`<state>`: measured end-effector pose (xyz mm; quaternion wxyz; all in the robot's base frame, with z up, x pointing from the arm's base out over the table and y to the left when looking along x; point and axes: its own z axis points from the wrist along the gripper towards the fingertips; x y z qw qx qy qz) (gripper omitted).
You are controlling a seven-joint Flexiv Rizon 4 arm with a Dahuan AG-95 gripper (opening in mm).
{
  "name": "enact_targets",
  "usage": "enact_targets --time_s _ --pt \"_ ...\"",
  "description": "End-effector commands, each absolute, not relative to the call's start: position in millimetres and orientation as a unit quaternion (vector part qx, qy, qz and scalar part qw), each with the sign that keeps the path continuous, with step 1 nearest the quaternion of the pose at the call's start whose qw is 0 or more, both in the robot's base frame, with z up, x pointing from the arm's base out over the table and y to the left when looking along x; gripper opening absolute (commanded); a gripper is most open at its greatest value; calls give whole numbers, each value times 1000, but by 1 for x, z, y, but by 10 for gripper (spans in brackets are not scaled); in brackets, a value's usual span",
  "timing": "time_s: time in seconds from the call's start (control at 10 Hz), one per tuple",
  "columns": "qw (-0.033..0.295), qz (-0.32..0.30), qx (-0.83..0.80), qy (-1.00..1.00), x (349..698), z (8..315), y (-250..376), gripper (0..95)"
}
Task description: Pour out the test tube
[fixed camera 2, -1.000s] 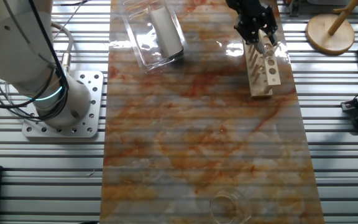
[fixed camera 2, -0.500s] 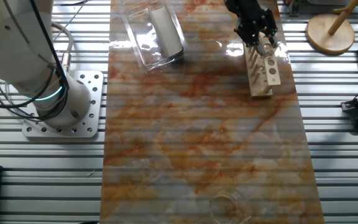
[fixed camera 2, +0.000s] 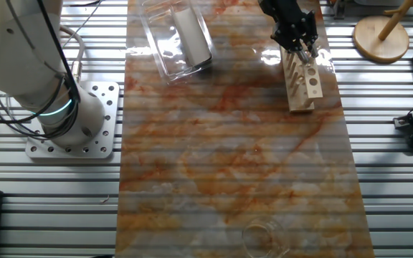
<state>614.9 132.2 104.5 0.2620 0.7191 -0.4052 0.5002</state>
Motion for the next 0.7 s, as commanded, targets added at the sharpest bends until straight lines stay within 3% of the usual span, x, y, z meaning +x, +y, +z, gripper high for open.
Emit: enact_targets --time_s 0.1,0.2,0.3,0.7 --pt "261 500 720 -405 615 103 132 190" --pt "261 500 719 -405 615 103 131 190" --pt "261 503 717 -407 615 103 131 380" --pt "268 520 699 -411 616 102 131 380"
